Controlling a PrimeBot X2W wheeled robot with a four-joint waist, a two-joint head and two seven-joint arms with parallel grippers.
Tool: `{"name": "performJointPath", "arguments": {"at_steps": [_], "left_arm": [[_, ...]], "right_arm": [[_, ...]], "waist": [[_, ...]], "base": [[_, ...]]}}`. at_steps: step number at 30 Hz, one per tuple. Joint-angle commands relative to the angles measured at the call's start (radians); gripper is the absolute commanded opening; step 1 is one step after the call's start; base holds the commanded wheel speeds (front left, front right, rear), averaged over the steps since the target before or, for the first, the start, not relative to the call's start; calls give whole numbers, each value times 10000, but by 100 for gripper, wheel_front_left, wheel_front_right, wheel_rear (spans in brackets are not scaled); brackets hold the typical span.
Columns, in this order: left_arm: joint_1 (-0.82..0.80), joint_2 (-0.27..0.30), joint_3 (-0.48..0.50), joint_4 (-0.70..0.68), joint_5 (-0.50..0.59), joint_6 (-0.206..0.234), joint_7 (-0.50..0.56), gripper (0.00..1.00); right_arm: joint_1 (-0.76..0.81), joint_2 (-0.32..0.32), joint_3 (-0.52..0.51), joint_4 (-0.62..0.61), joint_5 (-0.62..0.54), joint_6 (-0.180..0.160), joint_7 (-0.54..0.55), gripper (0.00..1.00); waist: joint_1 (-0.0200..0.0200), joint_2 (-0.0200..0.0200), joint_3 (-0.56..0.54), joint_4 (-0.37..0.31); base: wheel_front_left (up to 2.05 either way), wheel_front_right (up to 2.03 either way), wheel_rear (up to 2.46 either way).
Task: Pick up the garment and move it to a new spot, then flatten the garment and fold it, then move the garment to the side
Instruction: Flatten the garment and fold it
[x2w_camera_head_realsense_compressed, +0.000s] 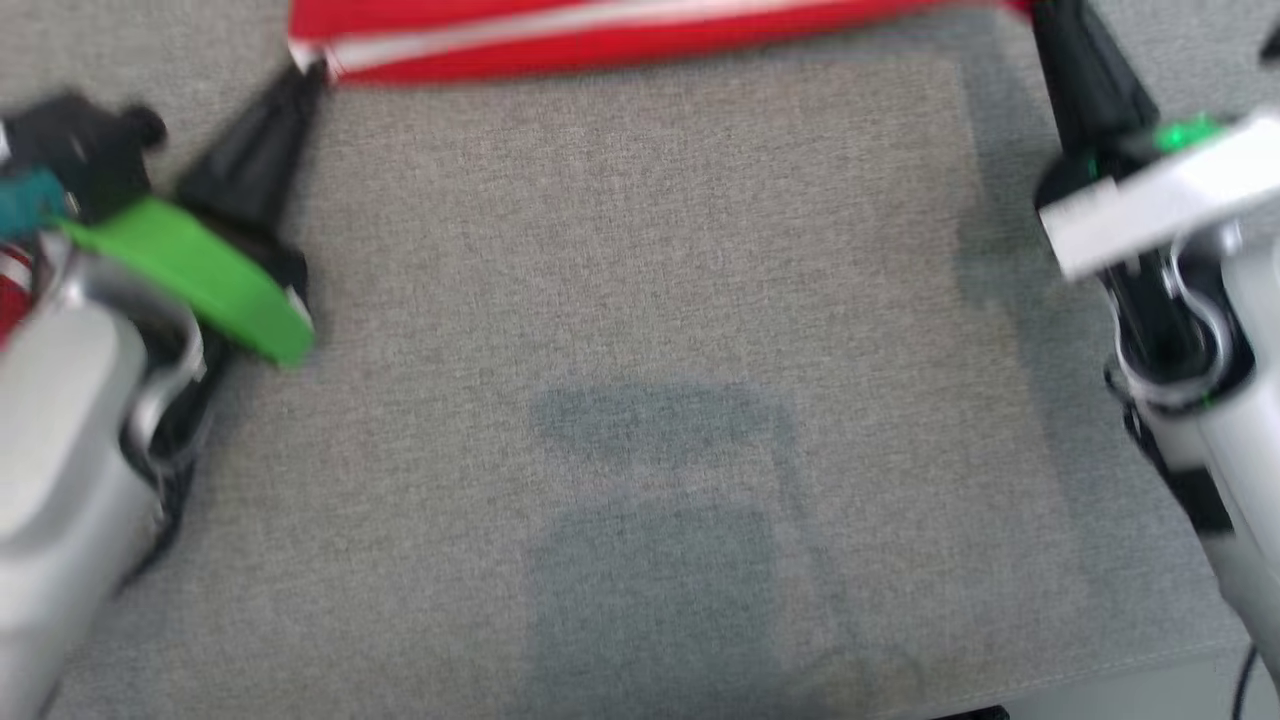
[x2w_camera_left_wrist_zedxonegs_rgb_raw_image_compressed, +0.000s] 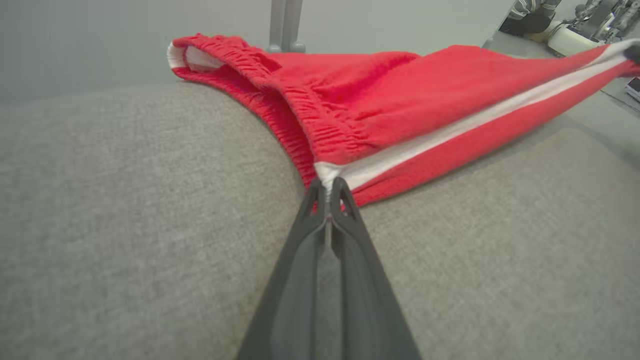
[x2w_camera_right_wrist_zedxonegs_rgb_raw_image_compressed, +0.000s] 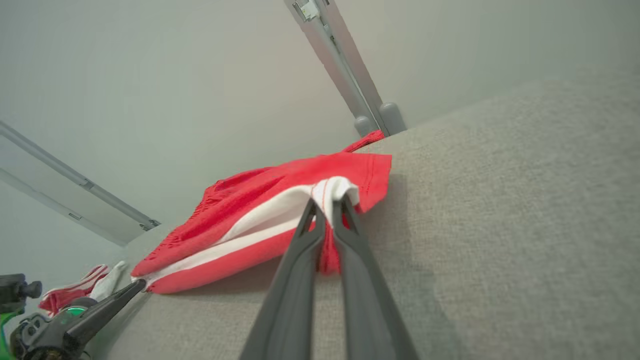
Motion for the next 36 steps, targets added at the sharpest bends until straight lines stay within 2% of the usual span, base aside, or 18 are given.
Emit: {"name": "performJointPath", "arguments": {"at_steps": [1, 5, 8, 13, 15, 18, 19, 23, 24, 28, 31, 36], "left_arm": [[545, 153, -68, -107, -82, 19, -137, 0], [2683, 585, -210, -1352, -283, 507, -658, 0], [4331, 716, -324, -2458, -511, 1209, -853, 0], [7193, 568, -277, -4484, -767, 2472, -1123, 0], [8319, 424, -188, -5709, -711, 2904, -1187, 0], [9026, 563, 10, -6695, -515, 3334, -1189, 0], [9070, 786, 34, -7245, -408, 3450, -1044, 0], [8464, 1037, 269, -8175, -763, 3509, -356, 0], [8244, 1154, 254, -8266, -771, 3492, -40, 0], [6854, 928, 499, -8299, -1262, 3360, 1043, 0], [5515, 627, 599, -7760, -1037, 3539, 1668, 0], [3829, -418, 577, -6538, -1064, 3546, 2067, 0]], "right_arm": [[484, -176, -18, -217, 238, 2, -128, 0], [2424, -1099, 75, -1061, 997, -5, -594, 0], [3785, -1624, 139, -1353, 1409, -7, -822, 0], [6120, -2553, 407, -2295, 1809, -7, -986, 0], [7618, -3088, -17, -3242, 2332, -5, -1229, 0], [8475, -3461, -649, -4282, 2755, -1, -1357, 0], [8598, -3642, -963, -4759, 2983, -2, -1201, 0], [7354, -3638, -1297, -5154, 3391, 4, -583, 0], [6958, -3609, -1304, -4974, 3415, 2, -350, 0], [4805, -3244, -1109, -3687, 3224, 4, 651, 0], [2913, -2781, -872, -2595, 2709, 4, 1235, 0], [346, -1955, -265, -806, 1814, 4, 2233, 0]], "waist": [[0, 72, -823, -38], [0, 72, -1590, -226], [0, 72, -2121, -240], [0, 72, -2767, -316], [0, 72, -2848, -29], [0, 72, -2636, 68], [0, 72, -2404, 148], [0, 72, -1677, 316], [0, 72, -1491, 410], [0, 72, -835, 939], [0, 72, -373, 1320], [0, 72, 60, 1910]], "base": [[0, 0, 0], [0, 0, 0], [0, 0, 0], [0, 0, 0], [0, 0, 0], [0, 0, 0], [0, 0, 0], [0, 0, 0], [0, 0, 0], [0, 0, 0], [0, 0, 0], [0, 0, 0]]}}
